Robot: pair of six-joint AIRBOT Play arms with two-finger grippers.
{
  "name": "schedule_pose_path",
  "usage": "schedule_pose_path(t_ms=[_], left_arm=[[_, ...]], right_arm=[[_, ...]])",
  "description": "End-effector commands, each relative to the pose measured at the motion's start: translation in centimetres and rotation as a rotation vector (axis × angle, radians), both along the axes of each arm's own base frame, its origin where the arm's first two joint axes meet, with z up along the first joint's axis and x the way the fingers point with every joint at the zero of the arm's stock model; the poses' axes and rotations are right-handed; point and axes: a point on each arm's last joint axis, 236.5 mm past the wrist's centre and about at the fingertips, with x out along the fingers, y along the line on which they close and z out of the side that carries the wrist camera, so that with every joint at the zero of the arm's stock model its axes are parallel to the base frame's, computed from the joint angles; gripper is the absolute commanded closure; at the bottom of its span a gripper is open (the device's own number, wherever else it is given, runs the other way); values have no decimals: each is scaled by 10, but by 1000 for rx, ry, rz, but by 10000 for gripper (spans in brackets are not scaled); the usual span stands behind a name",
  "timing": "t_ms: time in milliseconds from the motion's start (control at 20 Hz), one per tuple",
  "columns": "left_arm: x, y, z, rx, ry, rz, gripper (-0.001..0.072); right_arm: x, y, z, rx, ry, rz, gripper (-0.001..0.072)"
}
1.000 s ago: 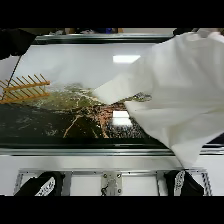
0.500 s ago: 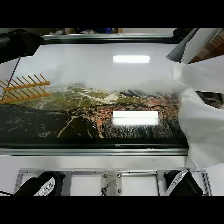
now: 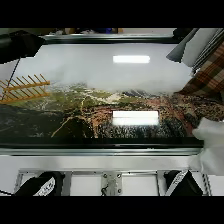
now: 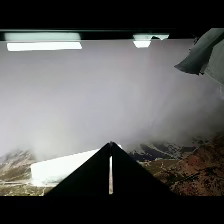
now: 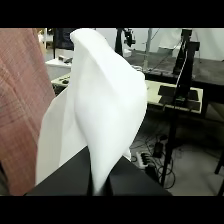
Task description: Fold the clothes and pants, and hang the long-sleeved shirts on hangers.
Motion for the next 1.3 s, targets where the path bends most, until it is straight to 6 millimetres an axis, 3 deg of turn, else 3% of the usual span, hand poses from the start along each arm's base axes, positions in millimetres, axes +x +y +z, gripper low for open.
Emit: schedule_pose_path(t_ms=[0,300,500,650,900,1250], left_arm=[[-3,-2,-5,9,18,-13,685],[-3,-2,-5,9,18,-13,685],[-3,-2,-5,9,19,-13,686],[-3,-2,-5,9,19,-13,685],[-3,-1,-5,13,19,-11,685],[-3,-2,-7,14,25,-14,685]], right_arm=[[2,-15,50,-133,-57,-20,686],[14,-38,107,-230,-102,-16,686],[22,-55,121,-237,-111,-11,685],[22,-56,132,-265,-124,-11,685],[26,-62,129,-251,-127,-4,685],[37,-86,115,-223,-89,-12,685]])
